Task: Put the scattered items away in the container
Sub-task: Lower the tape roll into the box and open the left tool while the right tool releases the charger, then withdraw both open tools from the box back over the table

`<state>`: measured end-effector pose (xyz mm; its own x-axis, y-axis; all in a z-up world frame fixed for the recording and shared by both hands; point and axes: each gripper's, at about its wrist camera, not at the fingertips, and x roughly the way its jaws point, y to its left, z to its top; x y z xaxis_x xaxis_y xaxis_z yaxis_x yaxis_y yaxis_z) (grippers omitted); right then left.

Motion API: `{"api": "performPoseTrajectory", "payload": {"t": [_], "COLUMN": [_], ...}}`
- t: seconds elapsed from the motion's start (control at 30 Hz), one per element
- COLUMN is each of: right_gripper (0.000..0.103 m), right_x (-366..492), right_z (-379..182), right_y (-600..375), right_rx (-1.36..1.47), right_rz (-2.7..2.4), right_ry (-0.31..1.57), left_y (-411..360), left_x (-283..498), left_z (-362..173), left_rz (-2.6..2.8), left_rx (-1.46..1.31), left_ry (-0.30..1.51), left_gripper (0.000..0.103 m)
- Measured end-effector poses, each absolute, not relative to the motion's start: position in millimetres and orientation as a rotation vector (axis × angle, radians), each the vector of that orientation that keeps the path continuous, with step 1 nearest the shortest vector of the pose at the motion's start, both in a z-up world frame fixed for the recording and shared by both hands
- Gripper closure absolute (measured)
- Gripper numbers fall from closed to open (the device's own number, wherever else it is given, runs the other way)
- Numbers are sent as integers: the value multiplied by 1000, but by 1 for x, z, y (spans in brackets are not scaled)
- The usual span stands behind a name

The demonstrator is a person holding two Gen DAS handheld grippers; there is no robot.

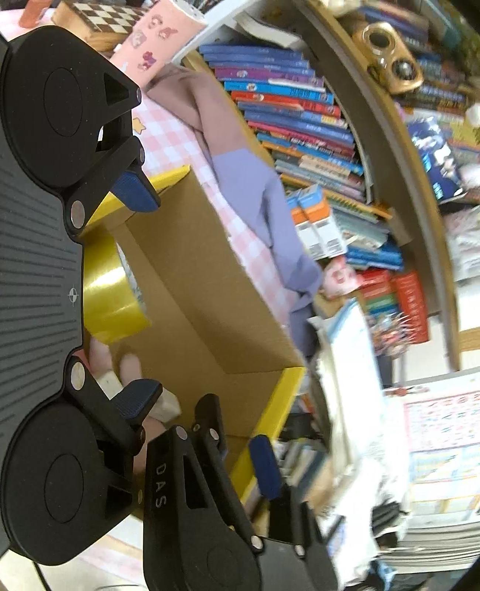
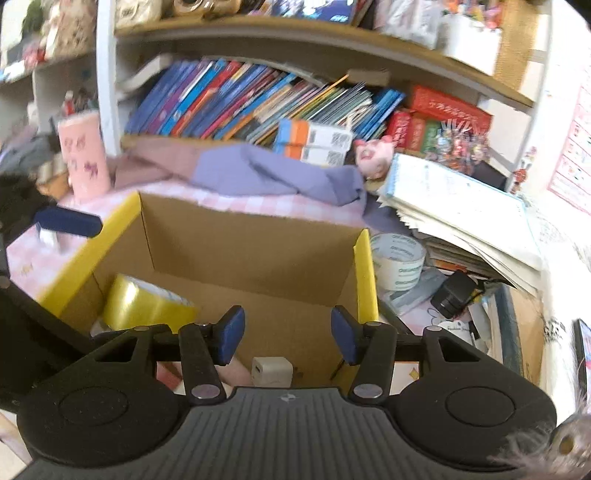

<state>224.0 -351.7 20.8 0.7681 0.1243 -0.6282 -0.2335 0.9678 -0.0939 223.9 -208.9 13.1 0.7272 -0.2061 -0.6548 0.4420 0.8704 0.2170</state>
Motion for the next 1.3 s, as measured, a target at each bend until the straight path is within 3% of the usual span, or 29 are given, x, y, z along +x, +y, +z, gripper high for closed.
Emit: {"api": "performPoseTrajectory", "payload": {"t": [0.63,1.3], "right_gripper": [52,46], "right_x": [123,33], "right_z": [47,32], "right_y": [-338,-280], "right_rx": [-39,24], "right_rz": [65,-76], "right_ry": [518,554], "left_y": [-160,-100], "left_x": [138,70], "left_z": [41,30], "left_rz": [-340,-408], "left_rx": [135,143], "left_ry": [567,602], "left_gripper": [4,4]}}
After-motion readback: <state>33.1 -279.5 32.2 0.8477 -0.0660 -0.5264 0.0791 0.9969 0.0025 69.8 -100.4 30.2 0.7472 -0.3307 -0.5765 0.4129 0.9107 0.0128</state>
